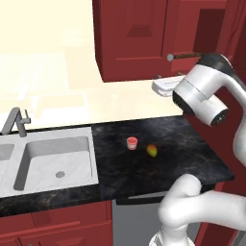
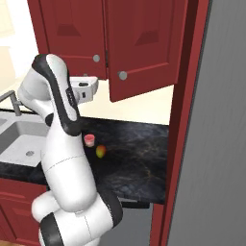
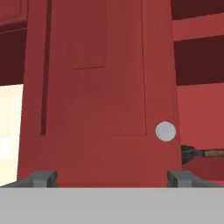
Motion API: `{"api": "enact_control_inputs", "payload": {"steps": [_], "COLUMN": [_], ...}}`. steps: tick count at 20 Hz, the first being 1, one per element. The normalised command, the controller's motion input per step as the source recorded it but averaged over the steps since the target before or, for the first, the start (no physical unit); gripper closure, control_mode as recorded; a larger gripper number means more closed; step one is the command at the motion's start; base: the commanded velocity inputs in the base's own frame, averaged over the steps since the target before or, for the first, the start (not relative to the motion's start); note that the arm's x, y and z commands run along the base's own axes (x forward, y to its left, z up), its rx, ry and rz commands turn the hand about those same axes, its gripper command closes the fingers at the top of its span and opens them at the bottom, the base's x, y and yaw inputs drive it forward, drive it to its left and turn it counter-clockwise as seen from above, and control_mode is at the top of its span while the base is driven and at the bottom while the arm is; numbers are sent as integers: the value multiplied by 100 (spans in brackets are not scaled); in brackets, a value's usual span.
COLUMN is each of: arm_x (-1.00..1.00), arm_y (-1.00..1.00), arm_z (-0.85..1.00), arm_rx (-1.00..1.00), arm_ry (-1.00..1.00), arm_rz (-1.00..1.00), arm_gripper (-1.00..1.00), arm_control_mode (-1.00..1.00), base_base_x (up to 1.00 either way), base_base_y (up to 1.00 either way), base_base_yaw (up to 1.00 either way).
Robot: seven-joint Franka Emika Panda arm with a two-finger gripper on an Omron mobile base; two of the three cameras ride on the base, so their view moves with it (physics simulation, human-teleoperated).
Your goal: Pick the pan from the cabinet and place it on the stove. Then turn on the stove burner for the pan.
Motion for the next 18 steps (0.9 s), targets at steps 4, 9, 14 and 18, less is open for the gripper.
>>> {"api": "enact_control_inputs", "payload": {"steps": [4, 9, 14, 18], "arm_x": [0, 0, -10, -38], "arm_y": [-44, -48, -46, -33], "arm_z": [54, 67, 84, 90], "arm_rx": [-17, -15, -10, -7], "arm_ry": [26, 33, 31, 23], "arm_rz": [-39, -35, -29, -20], "arm_gripper": [-100, -100, -100, -100], "arm_control_mode": [-100, -100, -100, -100], "base_base_x": [0, 0, 0, 0], "base_base_y": [0, 0, 0, 0], "base_base_yaw": [0, 0, 0, 0]}}
